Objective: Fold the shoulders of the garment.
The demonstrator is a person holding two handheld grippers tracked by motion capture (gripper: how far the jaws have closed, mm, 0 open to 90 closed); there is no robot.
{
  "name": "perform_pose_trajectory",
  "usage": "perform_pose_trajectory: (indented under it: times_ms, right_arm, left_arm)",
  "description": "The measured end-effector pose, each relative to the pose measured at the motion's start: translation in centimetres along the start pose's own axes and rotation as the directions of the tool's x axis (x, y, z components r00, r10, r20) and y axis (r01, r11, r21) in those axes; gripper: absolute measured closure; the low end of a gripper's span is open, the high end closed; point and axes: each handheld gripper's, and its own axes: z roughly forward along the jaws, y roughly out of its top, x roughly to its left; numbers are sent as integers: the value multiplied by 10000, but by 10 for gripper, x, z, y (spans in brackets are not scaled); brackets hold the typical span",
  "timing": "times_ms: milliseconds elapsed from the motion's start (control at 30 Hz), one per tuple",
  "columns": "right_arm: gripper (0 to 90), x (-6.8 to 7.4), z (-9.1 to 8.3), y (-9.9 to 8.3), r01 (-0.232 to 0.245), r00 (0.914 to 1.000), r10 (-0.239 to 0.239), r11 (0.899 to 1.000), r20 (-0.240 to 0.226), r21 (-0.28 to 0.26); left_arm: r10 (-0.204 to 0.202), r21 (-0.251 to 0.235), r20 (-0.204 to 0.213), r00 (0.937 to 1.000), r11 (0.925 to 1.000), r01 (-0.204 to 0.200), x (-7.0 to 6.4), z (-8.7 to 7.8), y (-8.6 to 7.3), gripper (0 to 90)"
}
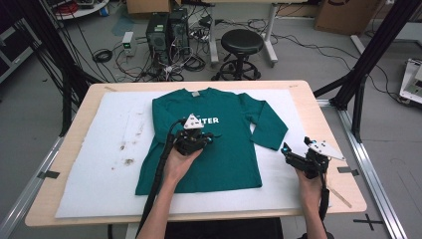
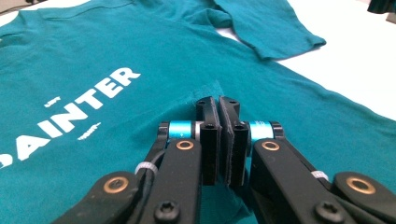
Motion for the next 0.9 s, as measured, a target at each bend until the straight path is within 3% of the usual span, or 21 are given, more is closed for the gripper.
perform_pose_trajectory:
  times_ms: [367, 767, 800, 833, 900]
  right_arm:
    - [170, 0, 0, 0, 2, 10000, -2, 10000, 21, 20]
    - [170, 0, 1, 0, 3, 10000, -3, 10000, 19, 23]
    - [170, 0, 1, 0, 17, 10000, -17, 10000, 15, 18]
    - [170, 0, 1, 0, -35, 10000, 35, 10000, 6, 44]
    - [170, 0, 1, 0, -36, 10000, 36, 10000, -1, 54]
  left_arm:
    - [253, 348, 495, 9985, 9990, -270, -16, 21, 3, 868]
    - [682, 825, 732, 9950, 9938, -741, -32, 35, 4, 862]
    - [635, 812, 761, 9951, 9943, -696, -31, 36, 4, 829]
    - [637, 892, 688, 9956, 9936, -697, -30, 34, 4, 691]
    - [545, 756, 551, 9970, 9954, -586, -26, 25, 6, 655]
